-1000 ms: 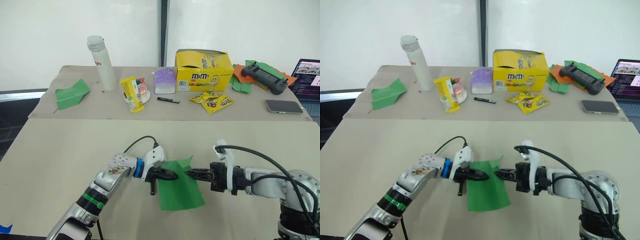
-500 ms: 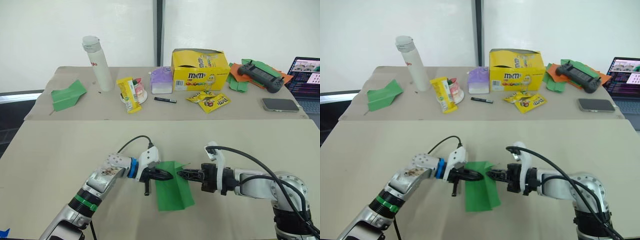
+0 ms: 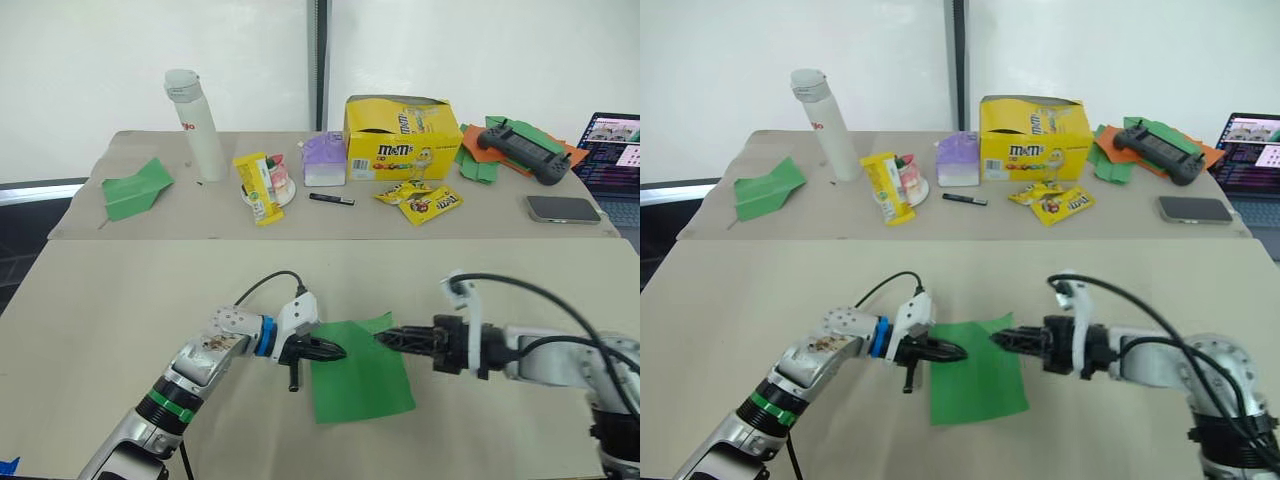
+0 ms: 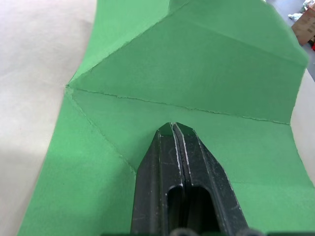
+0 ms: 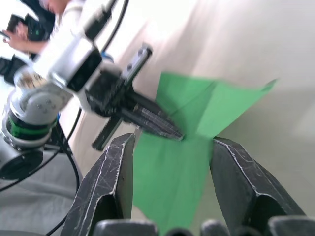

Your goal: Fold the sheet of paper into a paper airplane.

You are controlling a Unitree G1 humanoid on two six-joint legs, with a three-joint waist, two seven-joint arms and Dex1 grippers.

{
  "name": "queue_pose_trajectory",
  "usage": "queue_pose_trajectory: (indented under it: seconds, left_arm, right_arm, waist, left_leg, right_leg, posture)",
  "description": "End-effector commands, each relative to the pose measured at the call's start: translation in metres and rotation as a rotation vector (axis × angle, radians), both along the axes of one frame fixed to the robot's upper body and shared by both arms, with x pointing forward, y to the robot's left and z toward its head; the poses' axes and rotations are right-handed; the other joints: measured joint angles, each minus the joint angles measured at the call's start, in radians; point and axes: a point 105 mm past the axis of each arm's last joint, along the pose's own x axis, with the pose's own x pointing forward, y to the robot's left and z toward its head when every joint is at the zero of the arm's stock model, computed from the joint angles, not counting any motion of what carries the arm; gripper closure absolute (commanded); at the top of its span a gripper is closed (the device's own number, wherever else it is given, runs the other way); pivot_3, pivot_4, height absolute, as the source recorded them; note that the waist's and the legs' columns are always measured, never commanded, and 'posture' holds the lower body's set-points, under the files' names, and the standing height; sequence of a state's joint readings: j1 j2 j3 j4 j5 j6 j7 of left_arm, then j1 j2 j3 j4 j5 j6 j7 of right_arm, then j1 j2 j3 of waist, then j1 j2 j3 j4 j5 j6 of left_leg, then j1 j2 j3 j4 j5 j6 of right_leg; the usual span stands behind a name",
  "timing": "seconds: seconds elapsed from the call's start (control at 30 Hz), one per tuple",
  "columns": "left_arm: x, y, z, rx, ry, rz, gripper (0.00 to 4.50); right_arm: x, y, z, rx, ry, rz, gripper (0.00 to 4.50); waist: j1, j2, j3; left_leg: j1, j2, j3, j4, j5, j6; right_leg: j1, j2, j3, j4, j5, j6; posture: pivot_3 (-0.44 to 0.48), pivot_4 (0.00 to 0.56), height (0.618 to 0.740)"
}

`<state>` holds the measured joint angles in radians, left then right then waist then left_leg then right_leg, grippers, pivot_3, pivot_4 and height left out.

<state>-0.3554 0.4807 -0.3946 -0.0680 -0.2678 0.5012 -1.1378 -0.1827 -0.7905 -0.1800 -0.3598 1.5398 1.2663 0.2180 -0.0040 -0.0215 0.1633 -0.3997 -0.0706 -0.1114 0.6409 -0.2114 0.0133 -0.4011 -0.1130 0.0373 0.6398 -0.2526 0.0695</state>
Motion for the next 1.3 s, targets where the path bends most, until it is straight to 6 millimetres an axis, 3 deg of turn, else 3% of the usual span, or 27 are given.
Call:
queue_pose_trajectory:
  seconds: [0.03, 0.13, 0.27, 0.3, 0.5, 0.63, 0.73, 1.03, 1.3]
  left_arm:
    - [-0.004, 0.001, -0.008, 0.035, 0.024, -0.011, 4.50]
    - [-0.004, 0.001, -0.007, 0.035, 0.025, -0.013, 4.50]
    - [-0.004, 0.000, -0.007, 0.033, 0.027, -0.016, 4.50]
    - [-0.004, 0.000, -0.007, 0.033, 0.027, -0.017, 4.50]
    - [-0.005, 0.000, -0.006, 0.033, 0.028, -0.020, 4.50]
    - [-0.005, 0.000, -0.006, 0.033, 0.030, -0.019, 4.50]
    - [-0.005, 0.000, -0.006, 0.035, 0.031, -0.020, 4.50]
    - [-0.004, 0.003, -0.006, 0.041, 0.030, -0.015, 4.50]
    - [-0.004, 0.002, -0.007, 0.039, 0.030, -0.007, 4.50]
  right_arm:
    - [0.011, -0.018, 0.021, -0.040, -0.176, -0.029, 1.94]
    - [0.020, -0.033, 0.023, -0.185, -0.444, -0.017, 1.94]
    - [0.015, -0.044, -0.010, -0.394, -0.517, 0.179, 1.94]
    - [0.015, -0.046, -0.019, -0.440, -0.543, 0.222, 2.46]
    - [0.005, -0.035, -0.047, -0.520, -0.645, 0.417, 4.47]
    - [0.002, -0.024, -0.055, -0.517, -0.706, 0.492, 4.49]
    - [-0.001, -0.009, -0.050, -0.422, -0.734, 0.506, 4.49]
    - [0.006, 0.016, -0.004, -0.125, -0.718, 0.406, 4.49]
    - [0.007, 0.050, 0.002, -0.080, -0.745, 0.437, 4.49]
  waist:
    - [0.000, 0.000, 0.000]
    - [0.002, 0.000, 0.000]
    - [0.000, 0.000, 0.000]
    - [-0.001, -0.001, 0.000]
    - [-0.002, 0.000, 0.000]
    - [-0.002, -0.001, 0.000]
    - [-0.001, -0.001, 0.000]
    - [0.000, -0.001, 0.000]
    - [0.001, -0.001, 0.000]
  left_leg:
    - [0.000, 0.000, 0.001, 0.000, 0.000, 0.000]
    - [-0.001, 0.000, 0.003, 0.000, 0.000, 0.000]
    - [0.000, 0.000, 0.006, 0.001, 0.000, 0.000]
    - [0.000, 0.000, 0.006, 0.001, 0.000, 0.000]
    - [0.000, 0.000, 0.003, 0.001, 0.000, 0.000]
    - [0.000, 0.000, 0.001, 0.001, 0.000, 0.000]
    - [0.001, 0.000, 0.001, 0.001, 0.000, 0.000]
    - [0.001, 0.000, 0.001, 0.001, 0.000, 0.000]
    - [0.001, 0.000, 0.001, 0.001, 0.000, 0.000]
  right_leg:
    - [0.000, 0.000, 0.000, 0.000, 0.000, 0.001]
    - [-0.001, 0.000, 0.000, 0.000, -0.003, 0.005]
    - [-0.001, 0.000, -0.001, 0.001, -0.005, 0.008]
    - [0.000, 0.000, -0.001, 0.001, -0.005, 0.008]
    - [-0.001, 0.000, 0.001, 0.001, -0.004, 0.007]
    - [-0.001, 0.000, 0.002, 0.001, -0.002, 0.005]
    - [-0.001, 0.000, 0.002, 0.001, -0.002, 0.004]
    - [-0.001, 0.000, 0.003, 0.002, 0.001, 0.000]
    - [-0.001, 0.000, 0.002, 0.002, 0.001, 0.000]
  posture:
    - [0.000, 0.150, 0.740]
    - [0.000, 0.150, 0.740]
    - [0.000, 0.150, 0.740]
    - [0.000, 0.150, 0.740]
    - [0.000, 0.150, 0.740]
    - [0.000, 0.150, 0.740]
    - [0.000, 0.150, 0.740]
    - [0.000, 0.150, 0.740]
    - [0.000, 0.150, 0.740]
